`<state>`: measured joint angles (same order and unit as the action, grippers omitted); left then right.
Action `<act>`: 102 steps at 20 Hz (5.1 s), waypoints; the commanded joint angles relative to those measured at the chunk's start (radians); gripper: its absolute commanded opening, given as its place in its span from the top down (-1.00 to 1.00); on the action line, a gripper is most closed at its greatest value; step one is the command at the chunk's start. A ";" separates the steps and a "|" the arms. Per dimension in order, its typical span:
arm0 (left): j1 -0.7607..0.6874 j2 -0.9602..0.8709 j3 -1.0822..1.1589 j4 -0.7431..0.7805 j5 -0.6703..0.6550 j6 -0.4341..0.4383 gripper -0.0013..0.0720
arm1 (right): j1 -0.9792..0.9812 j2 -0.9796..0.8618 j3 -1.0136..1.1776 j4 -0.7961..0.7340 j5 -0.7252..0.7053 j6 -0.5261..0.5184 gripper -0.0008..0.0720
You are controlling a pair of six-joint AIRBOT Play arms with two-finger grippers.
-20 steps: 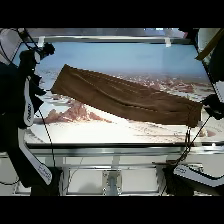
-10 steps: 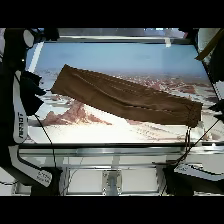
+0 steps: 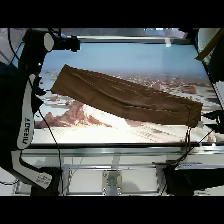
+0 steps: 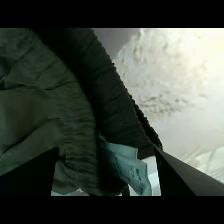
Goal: Fold the clothes and pants, and hang the long-sleeved shirts on hangers.
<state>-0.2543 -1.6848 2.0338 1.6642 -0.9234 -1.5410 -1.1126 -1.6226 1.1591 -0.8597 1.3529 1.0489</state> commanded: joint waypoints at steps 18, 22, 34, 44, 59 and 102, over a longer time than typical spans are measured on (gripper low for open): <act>-0.021 -0.048 -0.012 -0.002 -0.085 0.004 -0.39 | 0.258 -0.076 0.001 0.074 -0.092 -0.071 -0.41; -0.026 -0.061 -0.012 -0.055 -0.092 0.004 0.55 | 0.288 -0.061 0.005 0.115 -0.020 -0.072 0.89; -0.307 -0.253 -0.012 -0.344 -0.083 0.085 0.92 | 0.307 0.343 0.146 0.309 0.154 0.086 0.90; -0.495 -0.380 -0.010 -0.309 0.070 0.133 0.92 | 0.742 0.356 0.166 0.168 -0.131 0.306 0.90; 0.022 0.017 -0.011 -0.112 -0.409 0.101 0.92 | 1.487 0.022 0.183 0.167 -0.925 0.364 -0.05; -0.024 0.119 -0.011 -0.079 -0.662 0.135 0.92 | 0.845 0.281 -0.060 -0.008 0.104 0.327 0.90</act>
<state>-0.2451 -1.6089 2.0228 1.5826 -1.5314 -1.4059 -0.1829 -1.4746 1.1213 -0.7345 1.2915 1.3361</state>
